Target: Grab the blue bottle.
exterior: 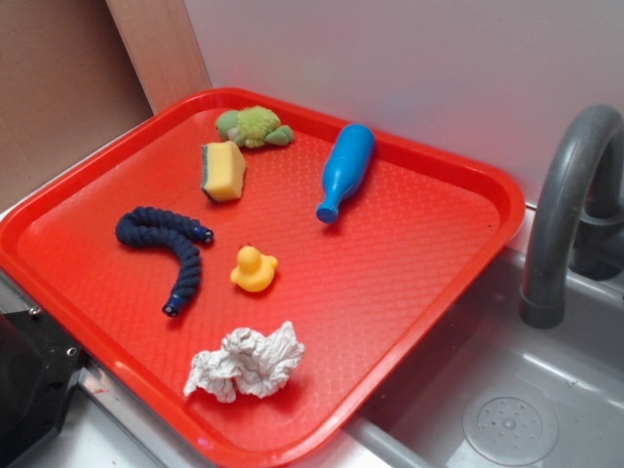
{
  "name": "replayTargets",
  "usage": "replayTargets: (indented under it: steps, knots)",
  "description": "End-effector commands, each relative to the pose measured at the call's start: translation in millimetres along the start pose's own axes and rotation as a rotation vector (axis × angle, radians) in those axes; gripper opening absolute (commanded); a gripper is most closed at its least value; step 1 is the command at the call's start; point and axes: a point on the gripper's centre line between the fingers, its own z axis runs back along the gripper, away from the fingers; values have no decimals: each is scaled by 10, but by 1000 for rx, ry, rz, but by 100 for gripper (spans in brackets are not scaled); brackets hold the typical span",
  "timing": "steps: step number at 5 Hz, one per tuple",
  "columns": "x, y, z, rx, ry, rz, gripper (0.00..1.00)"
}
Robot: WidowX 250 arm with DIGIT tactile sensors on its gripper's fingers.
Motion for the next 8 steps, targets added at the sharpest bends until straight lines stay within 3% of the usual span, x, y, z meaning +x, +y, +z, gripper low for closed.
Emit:
replayTargets:
  steps: [1, 3, 4, 6, 8]
  knots:
    - [0, 0, 0, 0, 0, 0, 100]
    - [424, -379, -180, -75, 12, 175, 100]
    - [727, -399, -291, -39, -55, 278, 100]
    - [1352, -248, -755, 84, -244, 462, 100]
    - [1729, -113, -1354, 185, -281, 507, 100]
